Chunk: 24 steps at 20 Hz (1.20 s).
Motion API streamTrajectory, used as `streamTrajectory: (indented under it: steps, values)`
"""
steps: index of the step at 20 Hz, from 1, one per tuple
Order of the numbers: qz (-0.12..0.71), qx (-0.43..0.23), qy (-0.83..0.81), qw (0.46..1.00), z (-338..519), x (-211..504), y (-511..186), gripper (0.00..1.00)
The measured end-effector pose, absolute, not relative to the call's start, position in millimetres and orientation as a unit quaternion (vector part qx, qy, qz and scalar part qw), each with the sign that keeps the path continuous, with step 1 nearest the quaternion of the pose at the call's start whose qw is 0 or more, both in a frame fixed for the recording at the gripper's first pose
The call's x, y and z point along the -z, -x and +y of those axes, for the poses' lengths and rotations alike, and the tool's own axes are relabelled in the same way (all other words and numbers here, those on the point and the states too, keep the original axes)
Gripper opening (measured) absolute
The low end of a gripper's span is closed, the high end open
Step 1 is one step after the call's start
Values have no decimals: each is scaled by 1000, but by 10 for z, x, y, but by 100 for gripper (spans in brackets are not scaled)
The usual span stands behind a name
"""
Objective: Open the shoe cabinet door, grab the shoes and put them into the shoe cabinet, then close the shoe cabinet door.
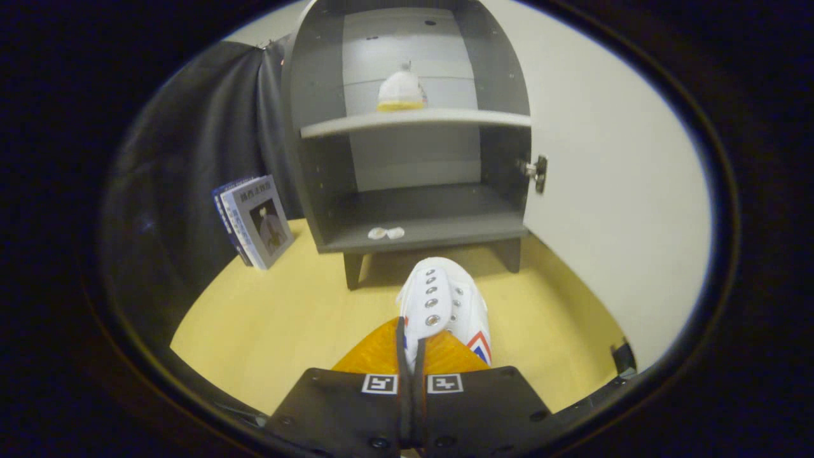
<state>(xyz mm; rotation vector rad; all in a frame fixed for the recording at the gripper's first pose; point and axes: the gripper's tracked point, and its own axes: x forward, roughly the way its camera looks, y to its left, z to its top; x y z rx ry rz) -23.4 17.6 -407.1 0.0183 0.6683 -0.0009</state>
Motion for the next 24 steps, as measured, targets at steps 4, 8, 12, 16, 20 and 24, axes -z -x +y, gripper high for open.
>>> streamTrajectory:
  steps: [4,8,12,16,20,24]
  values:
    - [279,27,9,960,156,3150,-33,3]
    - [251,46,7,967,116,2575,-427,3]
    - [246,39,22,968,31,2345,-943,3]
    - [234,25,22,972,-72,2250,-1633,3]
    - [242,13,26,970,-247,2350,-2378,3]
    - [261,6,16,965,-460,2629,-3015,3]
